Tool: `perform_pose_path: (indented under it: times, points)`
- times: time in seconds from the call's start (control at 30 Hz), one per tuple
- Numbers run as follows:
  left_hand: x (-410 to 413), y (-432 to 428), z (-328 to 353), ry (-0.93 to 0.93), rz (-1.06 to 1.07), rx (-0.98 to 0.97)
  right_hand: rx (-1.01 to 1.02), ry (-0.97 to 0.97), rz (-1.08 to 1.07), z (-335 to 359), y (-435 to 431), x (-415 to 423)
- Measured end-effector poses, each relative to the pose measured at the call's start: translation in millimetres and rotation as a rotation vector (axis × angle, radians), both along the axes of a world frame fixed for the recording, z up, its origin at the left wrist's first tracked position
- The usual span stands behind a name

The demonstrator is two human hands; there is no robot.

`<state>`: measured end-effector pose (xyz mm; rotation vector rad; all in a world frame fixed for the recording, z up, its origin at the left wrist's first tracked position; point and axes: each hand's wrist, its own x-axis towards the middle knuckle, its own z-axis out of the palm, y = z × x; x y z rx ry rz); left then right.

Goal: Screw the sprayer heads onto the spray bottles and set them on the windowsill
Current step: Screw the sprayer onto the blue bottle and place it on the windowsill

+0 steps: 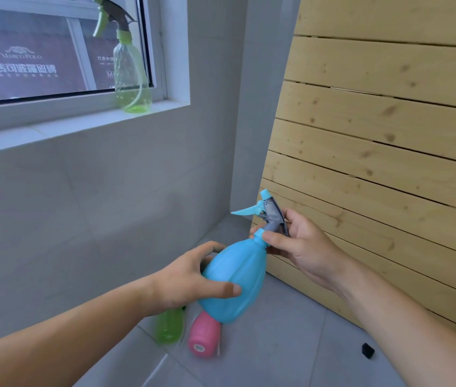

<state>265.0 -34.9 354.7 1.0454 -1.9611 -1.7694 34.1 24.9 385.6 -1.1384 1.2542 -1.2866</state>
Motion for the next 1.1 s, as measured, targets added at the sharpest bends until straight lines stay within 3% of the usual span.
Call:
perform_pose_path:
  times: [0.43,0.63,0.83,1.1]
  points:
    - [-3,8,3,0.044,-0.001,0.13,-0.071,0.109,-0.053,-3,2,2]
    - [-12,11,-1,-0.012,0.042,0.04,-0.031,0.175,-0.095,-8,0,4]
    - [-22,14,-1,-0.025,0.053,0.101,0.017,-0.011,-0.172,-11,-2,8]
    - [-22,17,-1,-0.011,0.024,0.262,0.055,-0.054,-0.203,-10,-2,12]
